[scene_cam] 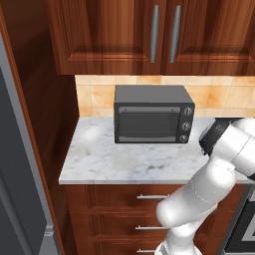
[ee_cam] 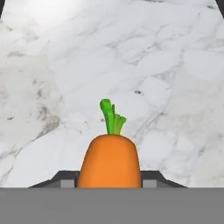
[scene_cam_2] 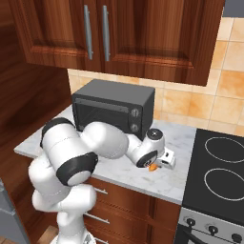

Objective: Open the fridge, remove the apple, carrot, and chicken drumstick, and place them on any counter.

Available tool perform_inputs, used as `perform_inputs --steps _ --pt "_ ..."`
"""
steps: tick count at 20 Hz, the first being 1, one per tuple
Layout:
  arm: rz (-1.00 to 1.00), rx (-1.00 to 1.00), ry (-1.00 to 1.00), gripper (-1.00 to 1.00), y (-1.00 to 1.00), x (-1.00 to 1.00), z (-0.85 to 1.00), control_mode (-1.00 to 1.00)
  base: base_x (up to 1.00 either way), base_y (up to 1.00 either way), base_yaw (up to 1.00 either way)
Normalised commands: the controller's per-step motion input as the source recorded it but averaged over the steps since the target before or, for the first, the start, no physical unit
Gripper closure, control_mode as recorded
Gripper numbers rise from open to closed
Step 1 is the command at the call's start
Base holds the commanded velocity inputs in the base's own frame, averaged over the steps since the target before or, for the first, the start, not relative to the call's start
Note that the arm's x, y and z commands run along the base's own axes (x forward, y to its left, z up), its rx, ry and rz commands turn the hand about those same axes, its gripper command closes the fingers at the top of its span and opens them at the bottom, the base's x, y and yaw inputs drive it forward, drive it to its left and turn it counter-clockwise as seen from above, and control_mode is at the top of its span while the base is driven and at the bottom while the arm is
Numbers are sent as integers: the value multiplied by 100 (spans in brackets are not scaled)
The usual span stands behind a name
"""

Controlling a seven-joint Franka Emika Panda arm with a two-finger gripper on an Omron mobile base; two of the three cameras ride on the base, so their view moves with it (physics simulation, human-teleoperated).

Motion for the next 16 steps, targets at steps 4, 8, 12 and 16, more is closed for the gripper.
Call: perform_inputs --steps 4,8,12,16 --pt "0 0 -1 -100 -15 44 -38 -100 0 0 0" --pt "0 0 -14 -100 -13 3 3 -100 0 0 0" --pt "0 0 -21 -100 0 -7 57 -100 0 0 0" --pt "0 0 -20 -100 13 -39 100 -100 0 0 0"
